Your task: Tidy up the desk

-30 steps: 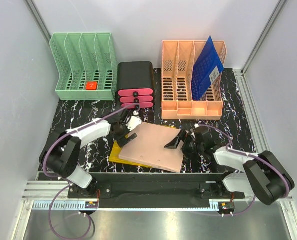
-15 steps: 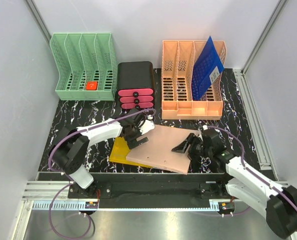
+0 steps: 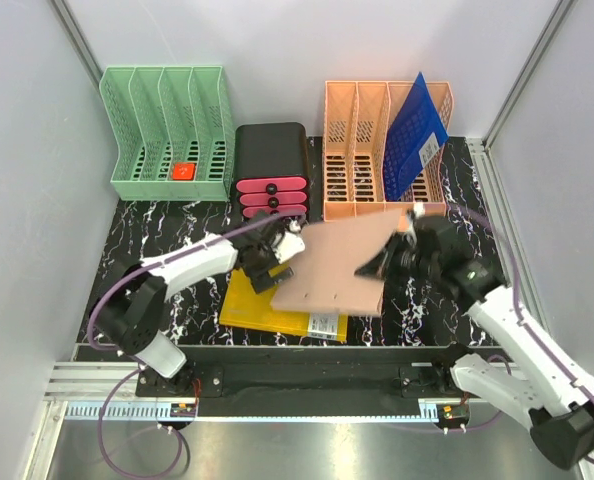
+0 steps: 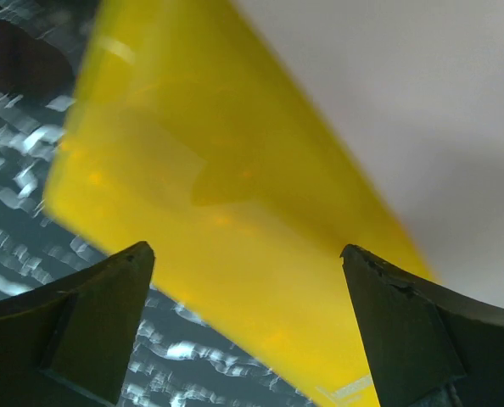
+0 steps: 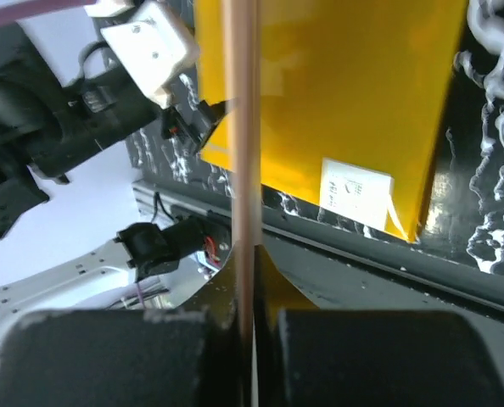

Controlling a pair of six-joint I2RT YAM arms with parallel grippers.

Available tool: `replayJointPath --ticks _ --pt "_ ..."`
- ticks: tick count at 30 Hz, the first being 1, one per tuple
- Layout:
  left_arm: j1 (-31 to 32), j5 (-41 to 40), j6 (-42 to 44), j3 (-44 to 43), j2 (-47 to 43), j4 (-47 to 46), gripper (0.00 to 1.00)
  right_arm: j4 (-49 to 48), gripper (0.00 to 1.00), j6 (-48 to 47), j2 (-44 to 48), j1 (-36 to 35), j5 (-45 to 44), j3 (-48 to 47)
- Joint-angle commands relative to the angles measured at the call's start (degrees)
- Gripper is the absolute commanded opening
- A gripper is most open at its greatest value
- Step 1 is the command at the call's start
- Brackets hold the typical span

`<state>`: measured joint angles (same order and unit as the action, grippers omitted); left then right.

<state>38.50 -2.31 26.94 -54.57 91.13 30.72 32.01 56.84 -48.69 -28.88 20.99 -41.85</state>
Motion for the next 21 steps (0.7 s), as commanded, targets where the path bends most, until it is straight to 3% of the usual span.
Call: replayJointPath --ticks 1,5,12,15,21 --pt "-10.51 0.44 -0.83 -10.44 -8.76 3.55 0.99 20.83 0.00 -17.88 -6.32 -0.30 -11.73 -26.66" --pt "-17.84 3.89 -0.93 -16.71 -14.13 8.20 0.99 35.12 0.00 -27.64 -15.54 -0.30 -22.55 -47.68" --pt "-20.48 3.19 -0.13 -12.24 -21.08 9.18 0.99 47.87 0.00 -38.54 -35.12 -0.30 -38.99 -77.63" --pt "-21.36 3.27 -0.57 -9.95 -21.96 9.18 0.99 49.90 0.00 -42.14 -42.77 -0.30 -44.19 -87.31" --pt "-22.50 4.59 -1.54 -8.45 -22.23 9.27 0.99 48.33 0.00 -44.79 -53.07 -0.30 -47.53 -97.18"
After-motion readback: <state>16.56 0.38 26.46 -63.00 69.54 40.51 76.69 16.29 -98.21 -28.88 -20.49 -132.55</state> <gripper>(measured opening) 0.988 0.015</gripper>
